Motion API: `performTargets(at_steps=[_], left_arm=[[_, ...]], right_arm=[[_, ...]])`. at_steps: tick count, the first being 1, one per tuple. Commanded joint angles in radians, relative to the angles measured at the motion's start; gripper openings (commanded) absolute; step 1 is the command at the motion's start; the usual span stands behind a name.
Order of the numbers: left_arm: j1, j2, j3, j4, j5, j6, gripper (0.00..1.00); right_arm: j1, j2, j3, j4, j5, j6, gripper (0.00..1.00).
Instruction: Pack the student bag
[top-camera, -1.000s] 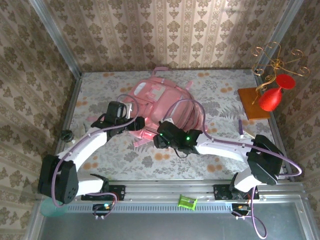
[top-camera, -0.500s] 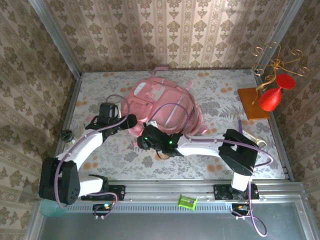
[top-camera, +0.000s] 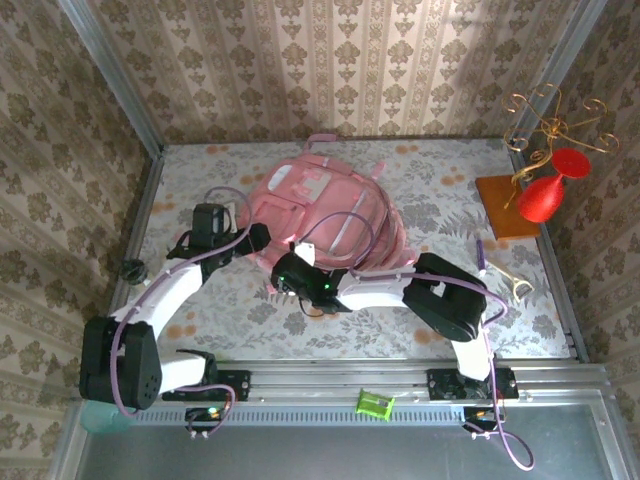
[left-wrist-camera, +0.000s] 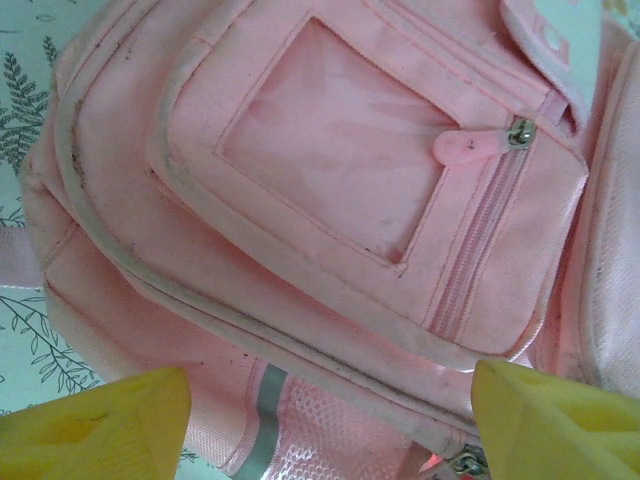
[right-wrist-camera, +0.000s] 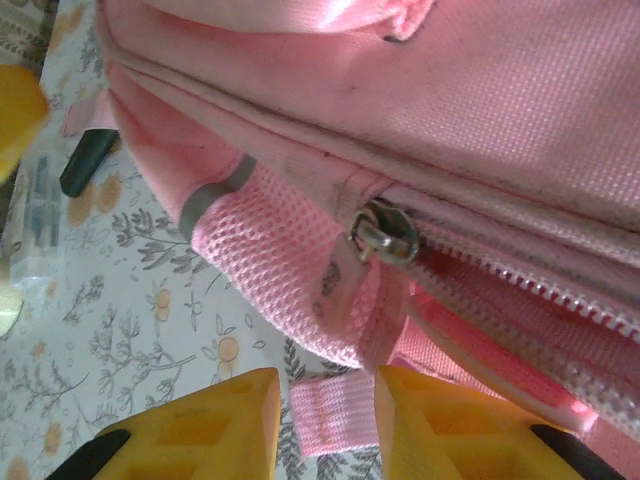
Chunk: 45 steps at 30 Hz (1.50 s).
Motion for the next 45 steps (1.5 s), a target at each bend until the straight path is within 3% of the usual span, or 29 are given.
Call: performTargets(at_steps=[1, 18, 31, 45], left_arm=[[0.008, -0.029, 0.007, 0.004, 0.004, 0.002, 0.75], [0.008, -0.022, 0.004, 0.013, 0.028, 0.006, 0.75], [0.007, -0.022, 0.002, 0.023, 0.042, -0.001, 0.75], [0.006, -0.019, 0.001, 0.028, 0.05, -0.002, 0.75]], right_arm=[[-0.014, 0.024, 0.034, 0.07, 0.055, 0.024, 0.31], [-0.043, 0.061, 0.062, 0.089, 0.076, 0.07, 0.3], [-0.027, 0.081, 0.042, 0.169, 0.233, 0.192, 0.27], [-0.02, 0.111, 0.037, 0.176, 0.325, 0.222, 0.11]])
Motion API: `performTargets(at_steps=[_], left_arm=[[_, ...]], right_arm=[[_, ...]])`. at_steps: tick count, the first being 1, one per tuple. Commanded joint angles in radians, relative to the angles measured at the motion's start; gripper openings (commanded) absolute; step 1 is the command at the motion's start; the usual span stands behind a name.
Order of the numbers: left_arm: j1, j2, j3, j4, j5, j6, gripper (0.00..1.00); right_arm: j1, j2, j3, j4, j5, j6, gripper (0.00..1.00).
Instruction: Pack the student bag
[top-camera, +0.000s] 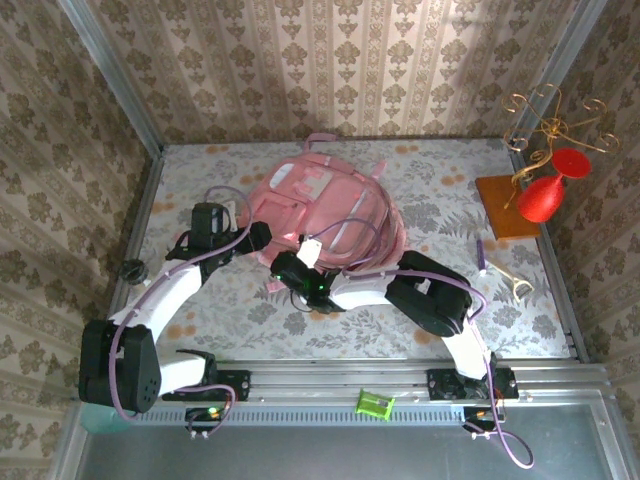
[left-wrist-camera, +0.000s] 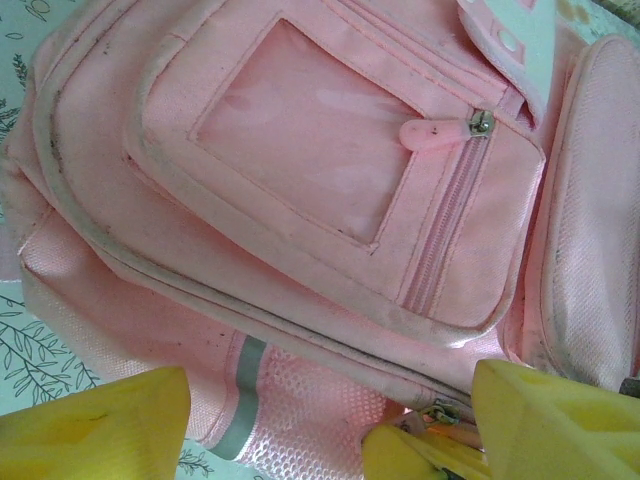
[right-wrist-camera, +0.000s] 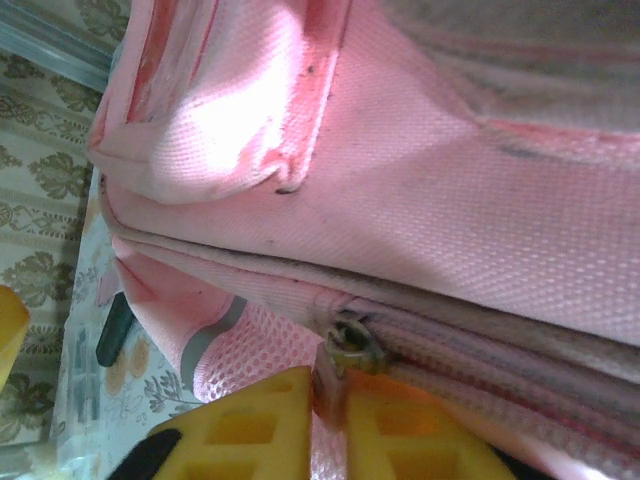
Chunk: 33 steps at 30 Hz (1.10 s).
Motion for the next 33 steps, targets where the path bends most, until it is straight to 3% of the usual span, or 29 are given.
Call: performTargets(at_steps=[1, 3, 7, 14, 20, 26, 33], left_arm=[[0.005, -0.009, 0.001, 0.011, 0.018, -0.001, 0.75], [0.006, -0.009, 0.001, 0.011, 0.018, -0.001, 0.75], [-0.011, -0.022, -0.005, -0.01, 0.002, 0.007, 0.75], [-0.076, -0.087, -0.051, -0.001, -0.078, 0.073, 0.73], [-0.117, -0.123, -0.098, 0.128, -0.125, 0.193, 0.71], [-0.119, -0.159, -0.16, 0.293, -0.087, 0.527, 0.68], [-0.123, -0.108, -0.164, 0.329, 0.012, 0.98, 0.65]], right_arm=[[-0.01, 0.015, -0.002, 0.019, 0.118, 0.016, 0.07], [-0.01, 0.005, -0.012, 0.019, 0.115, 0.009, 0.0], [-0.009, -0.05, -0.054, 0.021, 0.066, -0.048, 0.0], [-0.04, -0.16, -0.127, -0.038, -0.156, -0.161, 0.0], [-0.095, -0.213, -0.146, -0.124, -0.314, -0.192, 0.0], [-0.15, -0.275, -0.139, -0.201, -0.445, -0.277, 0.0], [-0.196, -0.32, -0.122, -0.255, -0.568, -0.348, 0.0]])
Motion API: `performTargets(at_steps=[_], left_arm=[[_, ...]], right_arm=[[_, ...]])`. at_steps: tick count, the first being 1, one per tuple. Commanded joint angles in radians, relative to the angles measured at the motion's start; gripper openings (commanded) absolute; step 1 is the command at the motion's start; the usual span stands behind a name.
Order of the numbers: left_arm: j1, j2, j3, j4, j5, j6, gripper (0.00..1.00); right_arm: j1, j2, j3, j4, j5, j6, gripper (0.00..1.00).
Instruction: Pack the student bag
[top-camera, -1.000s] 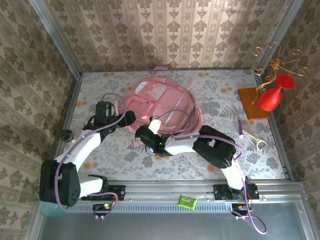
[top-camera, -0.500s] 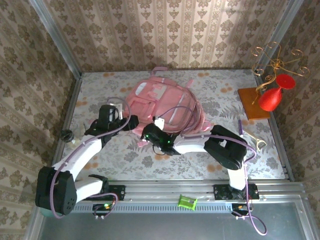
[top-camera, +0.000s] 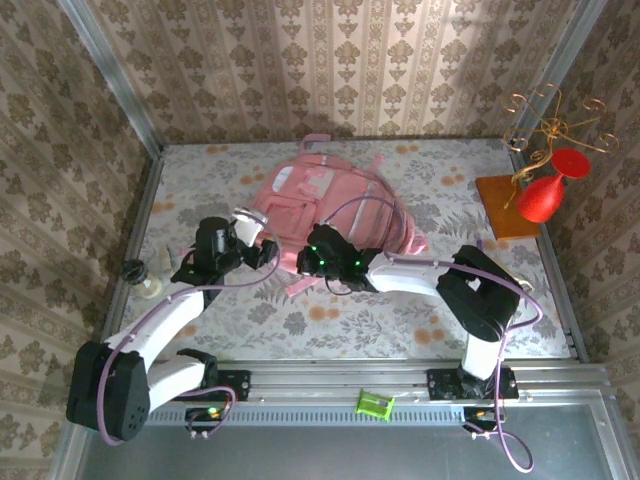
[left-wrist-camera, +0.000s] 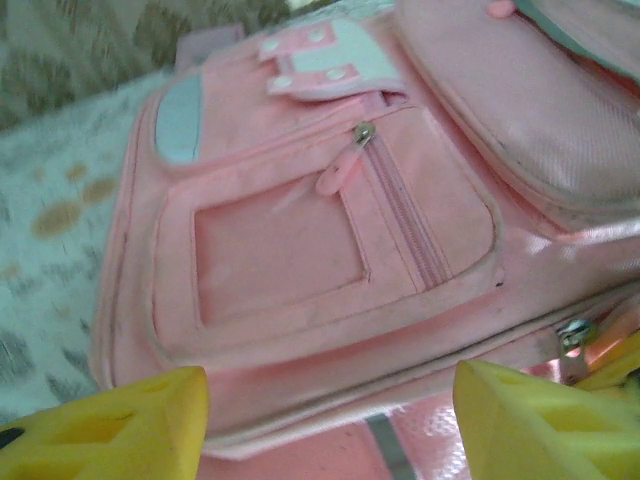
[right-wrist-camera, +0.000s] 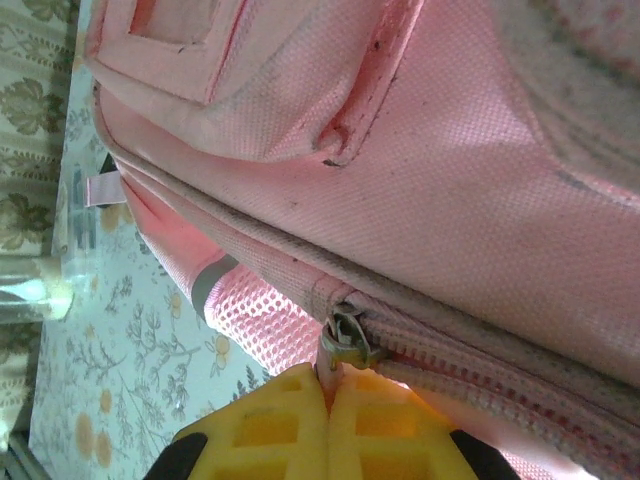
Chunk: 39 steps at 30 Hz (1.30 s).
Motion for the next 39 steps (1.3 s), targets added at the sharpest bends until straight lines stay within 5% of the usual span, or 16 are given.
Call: performTargets(at_steps=[1, 8, 14, 19, 23, 32, 39], left_arm=[[-0.007, 0.033, -0.001, 0.036, 0.096, 0.343, 0.65], [0.006, 0.15, 0.05, -0.067, 0.292, 0.68, 0.62], [-0.036, 0.274, 0.126, -0.065, 0.254, 0.808, 0.61], [-0.051, 0.35, 0.171, -0.066, 0.235, 0.854, 0.54], [-0.057, 0.396, 0.198, -0.112, 0.209, 0.877, 0.39], [-0.03, 0.386, 0.217, -0.155, 0.207, 0.876, 0.02], [-0.002, 0.36, 0.203, -0.123, 0.252, 0.855, 0.0]], right_arm=[[-0.023, -0.055, 0.023, -0.042, -0.077, -0.074, 0.0], [-0.063, -0.086, 0.028, -0.041, -0.151, -0.102, 0.0], [-0.075, -0.084, 0.024, -0.017, -0.2, -0.098, 0.0], [-0.079, -0.084, 0.03, -0.018, -0.222, -0.102, 0.0], [-0.086, -0.093, 0.039, -0.055, -0.22, -0.105, 0.0], [-0.088, -0.187, 0.028, -0.349, 0.048, -0.09, 0.0], [-0.088, -0.221, 0.017, -0.443, 0.108, -0.111, 0.0]])
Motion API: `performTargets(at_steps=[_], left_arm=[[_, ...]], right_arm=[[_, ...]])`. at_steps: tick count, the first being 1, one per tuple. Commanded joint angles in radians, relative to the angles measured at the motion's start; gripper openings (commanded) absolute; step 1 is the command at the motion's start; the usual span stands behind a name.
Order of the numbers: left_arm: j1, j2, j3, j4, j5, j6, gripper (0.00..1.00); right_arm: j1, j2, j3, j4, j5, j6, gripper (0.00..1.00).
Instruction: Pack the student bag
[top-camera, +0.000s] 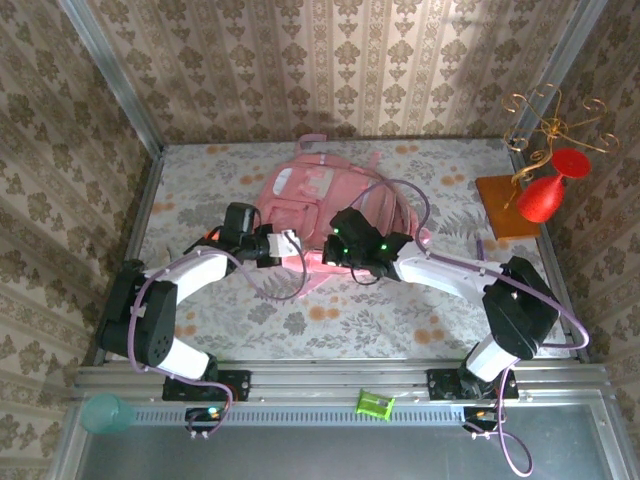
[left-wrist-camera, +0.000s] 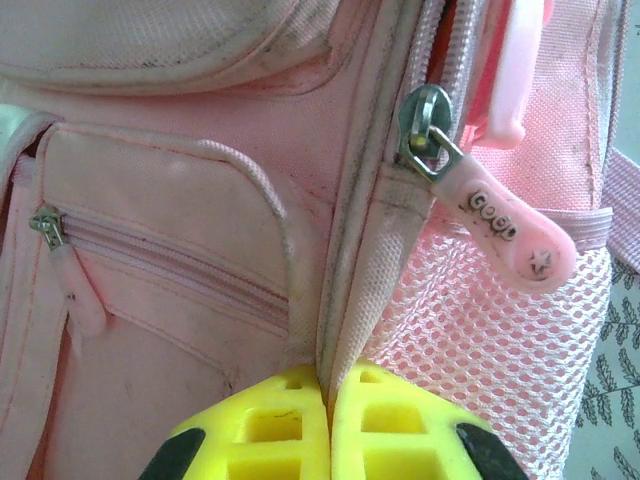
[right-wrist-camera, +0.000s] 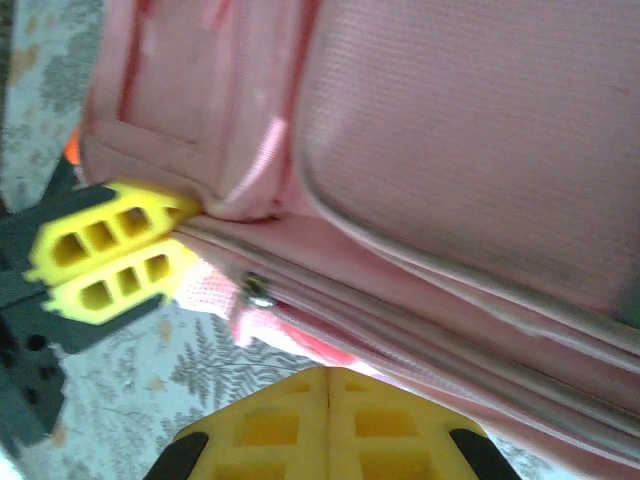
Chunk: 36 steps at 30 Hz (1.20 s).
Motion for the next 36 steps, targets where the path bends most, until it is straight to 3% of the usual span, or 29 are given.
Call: performTargets(at_steps=[1, 3, 7, 11, 15, 18, 25, 36], left_arm=[[0.025, -0.032, 0.008, -0.002, 0.025, -0.015, 0.0], [0.032, -0.038, 0.006, 0.005, 0.027, -0.026, 0.0], [0.033, -0.041, 0.005, 0.002, 0.052, -0.037, 0.0], [0.031, -0.038, 0.013, -0.01, 0.079, -0.053, 0.0], [0.035, -0.047, 0.018, -0.026, 0.105, -0.07, 0.0], [0.034, -0.047, 0.023, -0.03, 0.118, -0.079, 0.0], [0.032, -0.058, 0.023, -0.035, 0.112, -0.085, 0.0], [0.029, -0.064, 0.023, -0.038, 0.116, -0.087, 0.0]], right_arm=[[-0.003, -0.028, -0.003, -0.116, 0.07, -0.025, 0.0], [-0.004, -0.04, -0.015, -0.093, 0.05, -0.06, 0.0], [0.023, -0.047, -0.037, 0.076, -0.136, -0.192, 0.0], [0.049, -0.007, -0.06, 0.226, -0.207, -0.154, 0.2], [0.076, 0.046, -0.114, 0.424, -0.153, -0.056, 0.35], [0.09, 0.096, -0.106, 0.481, -0.115, -0.017, 0.4], [0.133, 0.165, -0.132, 0.56, 0.07, 0.064, 0.42], [0.136, 0.226, -0.126, 0.679, 0.189, 0.1, 0.36]])
